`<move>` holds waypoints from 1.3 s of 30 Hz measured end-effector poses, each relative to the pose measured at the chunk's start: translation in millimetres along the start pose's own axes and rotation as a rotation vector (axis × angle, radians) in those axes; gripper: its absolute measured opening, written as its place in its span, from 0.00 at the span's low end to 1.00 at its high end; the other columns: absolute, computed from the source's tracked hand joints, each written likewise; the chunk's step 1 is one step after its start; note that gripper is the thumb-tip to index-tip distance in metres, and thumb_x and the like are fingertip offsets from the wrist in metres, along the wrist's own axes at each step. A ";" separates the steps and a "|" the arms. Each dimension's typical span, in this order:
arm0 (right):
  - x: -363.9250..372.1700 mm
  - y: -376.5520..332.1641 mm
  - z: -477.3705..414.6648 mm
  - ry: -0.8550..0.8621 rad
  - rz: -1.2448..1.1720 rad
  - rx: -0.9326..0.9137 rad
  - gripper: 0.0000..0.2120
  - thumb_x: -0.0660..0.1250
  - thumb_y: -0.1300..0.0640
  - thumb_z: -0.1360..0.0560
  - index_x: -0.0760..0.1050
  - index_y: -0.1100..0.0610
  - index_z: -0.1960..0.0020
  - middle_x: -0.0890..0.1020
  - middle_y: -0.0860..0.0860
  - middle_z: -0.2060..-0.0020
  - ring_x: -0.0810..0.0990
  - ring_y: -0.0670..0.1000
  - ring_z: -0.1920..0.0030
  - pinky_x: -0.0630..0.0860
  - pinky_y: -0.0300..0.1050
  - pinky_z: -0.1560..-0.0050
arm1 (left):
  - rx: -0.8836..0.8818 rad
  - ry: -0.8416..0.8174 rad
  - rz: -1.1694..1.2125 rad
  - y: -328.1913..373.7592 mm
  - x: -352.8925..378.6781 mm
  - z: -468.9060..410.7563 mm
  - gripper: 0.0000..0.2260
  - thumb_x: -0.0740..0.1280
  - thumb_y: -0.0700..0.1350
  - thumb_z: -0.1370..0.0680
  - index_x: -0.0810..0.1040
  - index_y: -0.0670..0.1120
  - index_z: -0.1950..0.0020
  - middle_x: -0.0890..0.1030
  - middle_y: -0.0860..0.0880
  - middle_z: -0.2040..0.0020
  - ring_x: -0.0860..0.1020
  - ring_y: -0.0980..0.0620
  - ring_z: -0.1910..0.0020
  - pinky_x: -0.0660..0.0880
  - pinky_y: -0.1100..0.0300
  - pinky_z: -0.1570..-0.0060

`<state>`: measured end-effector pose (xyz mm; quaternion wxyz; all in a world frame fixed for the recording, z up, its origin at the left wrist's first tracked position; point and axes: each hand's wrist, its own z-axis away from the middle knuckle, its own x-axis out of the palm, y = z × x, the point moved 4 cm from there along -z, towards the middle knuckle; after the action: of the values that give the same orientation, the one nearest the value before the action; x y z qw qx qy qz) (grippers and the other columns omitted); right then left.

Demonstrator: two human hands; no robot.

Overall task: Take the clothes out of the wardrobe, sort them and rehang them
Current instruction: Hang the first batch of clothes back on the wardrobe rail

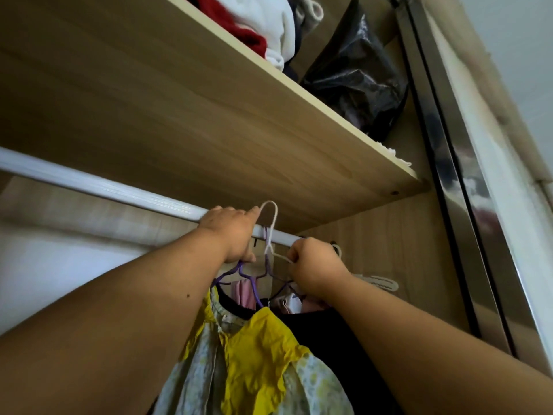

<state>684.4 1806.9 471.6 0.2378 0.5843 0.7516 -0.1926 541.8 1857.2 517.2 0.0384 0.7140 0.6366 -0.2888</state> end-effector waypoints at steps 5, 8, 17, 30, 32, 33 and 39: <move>25.4 -17.3 1.5 -0.207 0.042 -0.038 0.03 0.65 0.61 0.26 0.74 0.60 0.58 0.77 0.58 0.58 0.76 0.57 0.57 0.66 0.42 0.61 | -0.023 0.010 -0.029 -14.8 -1.9 5.6 0.48 0.70 0.66 0.33 0.51 0.49 0.23 0.68 0.48 0.29 0.68 0.46 0.32 0.65 0.53 0.36; 33.2 -12.5 4.4 -0.232 -0.269 0.049 0.09 0.65 0.55 0.24 0.76 0.62 0.54 0.78 0.59 0.57 0.81 0.59 0.54 0.77 0.47 0.59 | 0.031 0.016 -0.043 -16.2 -0.1 8.3 0.43 0.69 0.66 0.32 0.52 0.56 0.23 0.68 0.49 0.30 0.68 0.47 0.33 0.64 0.53 0.36; 40.3 26.6 -3.9 -0.229 -0.584 0.313 0.14 0.64 0.67 0.26 0.76 0.64 0.41 0.77 0.55 0.58 0.75 0.50 0.64 0.74 0.43 0.60 | 0.070 -0.001 -0.079 -14.1 2.7 6.7 0.39 0.68 0.65 0.30 0.52 0.62 0.25 0.67 0.52 0.28 0.67 0.48 0.33 0.63 0.53 0.39; 37.5 48.2 1.5 -0.196 -0.485 0.242 0.14 0.59 0.55 0.20 0.77 0.59 0.60 0.77 0.51 0.69 0.74 0.46 0.71 0.69 0.33 0.72 | -0.038 0.016 -0.090 23.6 17.4 -9.2 0.31 0.58 0.68 0.25 0.53 0.63 0.25 0.65 0.52 0.27 0.64 0.46 0.31 0.58 0.46 0.36; 33.0 48.0 2.6 -0.182 -0.410 0.205 0.19 0.59 0.48 0.20 0.73 0.57 0.66 0.76 0.50 0.70 0.72 0.47 0.69 0.67 0.34 0.71 | -0.026 -0.020 -0.080 33.8 19.7 -14.9 0.30 0.57 0.66 0.24 0.52 0.62 0.25 0.65 0.52 0.27 0.63 0.46 0.30 0.57 0.44 0.35; 31.1 49.0 3.4 -0.179 -0.386 0.190 0.20 0.59 0.46 0.21 0.73 0.56 0.67 0.75 0.50 0.70 0.72 0.47 0.68 0.66 0.35 0.70 | -0.017 -0.031 -0.074 38.2 20.3 -18.0 0.30 0.57 0.66 0.24 0.52 0.62 0.25 0.65 0.51 0.27 0.63 0.45 0.30 0.57 0.43 0.35; 21.6 57.0 19.6 -0.143 -0.312 0.171 0.18 0.64 0.44 0.25 0.77 0.55 0.41 0.81 0.51 0.52 0.79 0.50 0.50 0.71 0.40 0.54 | -0.002 -0.065 -0.056 43.8 22.5 -16.5 0.34 0.57 0.67 0.25 0.48 0.60 0.24 0.61 0.50 0.25 0.60 0.45 0.27 0.54 0.41 0.33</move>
<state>737.9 1826.6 442.4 0.2072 0.4636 0.7952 -0.3313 589.1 1876.0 506.9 0.0519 0.6861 0.6550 -0.3122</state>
